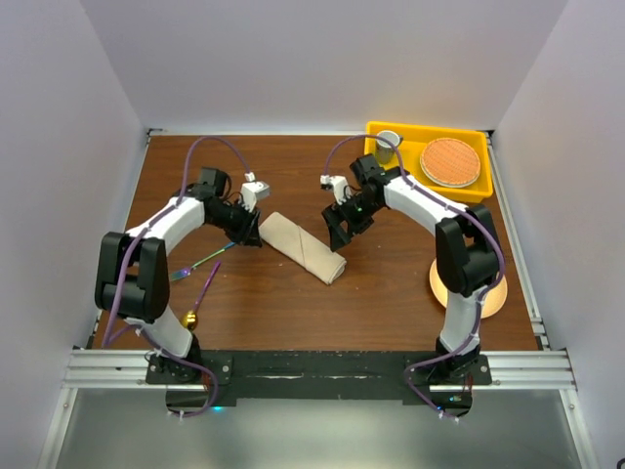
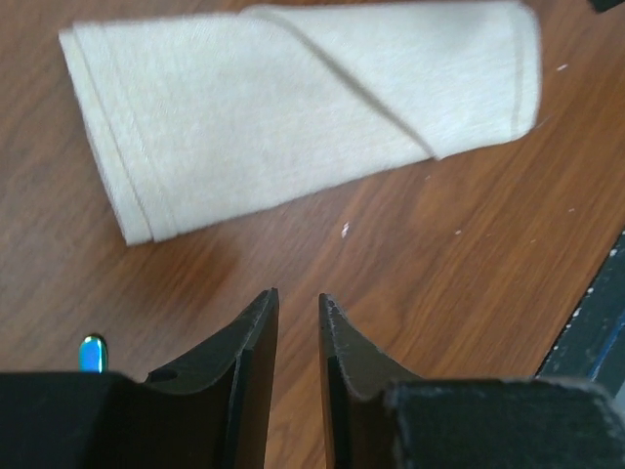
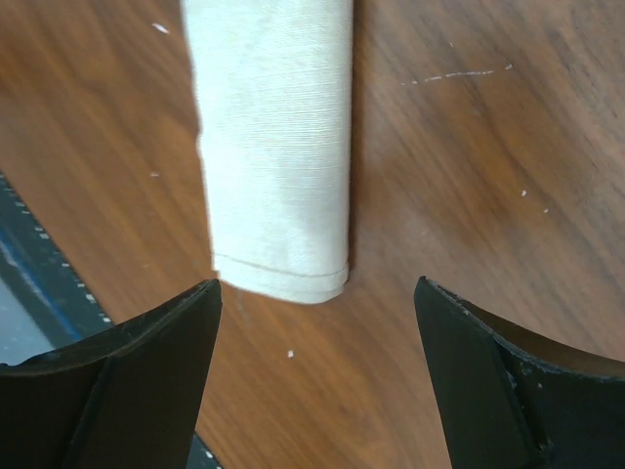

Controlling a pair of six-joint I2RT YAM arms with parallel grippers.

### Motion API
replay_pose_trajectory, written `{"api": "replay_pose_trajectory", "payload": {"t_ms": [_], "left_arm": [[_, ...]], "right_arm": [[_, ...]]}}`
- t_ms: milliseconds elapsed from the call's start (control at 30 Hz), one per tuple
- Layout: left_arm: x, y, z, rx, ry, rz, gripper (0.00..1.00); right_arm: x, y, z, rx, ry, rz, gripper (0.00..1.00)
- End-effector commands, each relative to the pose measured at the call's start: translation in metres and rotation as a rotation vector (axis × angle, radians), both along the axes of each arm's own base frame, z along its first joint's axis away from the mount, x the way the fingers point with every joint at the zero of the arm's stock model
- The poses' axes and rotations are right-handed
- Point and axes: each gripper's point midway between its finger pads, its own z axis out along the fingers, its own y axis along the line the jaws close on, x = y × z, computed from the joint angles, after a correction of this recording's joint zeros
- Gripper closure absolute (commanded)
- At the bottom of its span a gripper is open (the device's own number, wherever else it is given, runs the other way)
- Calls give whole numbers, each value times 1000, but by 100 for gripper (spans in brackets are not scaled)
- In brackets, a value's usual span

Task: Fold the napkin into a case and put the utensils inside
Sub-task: Move the smaller rectangle-folded napkin to the center of the board, then pick up the fork from the corner of the board.

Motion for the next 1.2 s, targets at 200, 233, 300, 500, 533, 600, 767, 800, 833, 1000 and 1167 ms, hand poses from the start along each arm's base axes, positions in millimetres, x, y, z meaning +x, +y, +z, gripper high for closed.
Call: {"api": "replay_pose_trajectory", "payload": {"t_ms": [200,233,300,500,533,600,767,800,833,1000,1167], "left_arm": [[43,16,-40,177,-65,46,72],[45,14,-47,183,-54,41,72],[57,10,-47,183,-64,43,72],[72,-21,-54,179,-63,-5,73],[70,-30,-56,176,-62,-26,73],[71,-42,-53,164,-70,-41,73],[58,-55,-45,107,-13,-46,72],[55,-52,-43,100,1,-34,72],[60,-41,-28,76,-17,17,71],[50,7,28,6,-114,98,53],[8,72,69,137,-195,115,43]], "right_arm": [[-19,15,-22,-53,-3,113,15],[-28,16,-25,-54,5,126,15],[-48,23,-34,-60,28,158,15],[-86,45,-46,-38,75,228,15],[-92,48,-45,-24,91,234,15],[-104,57,-40,3,115,245,14],[-133,75,-12,70,132,292,12],[-135,71,-12,61,138,282,12],[-135,67,-11,51,129,276,11],[-136,39,14,56,44,239,6],[-110,26,65,96,-174,199,2]]}}
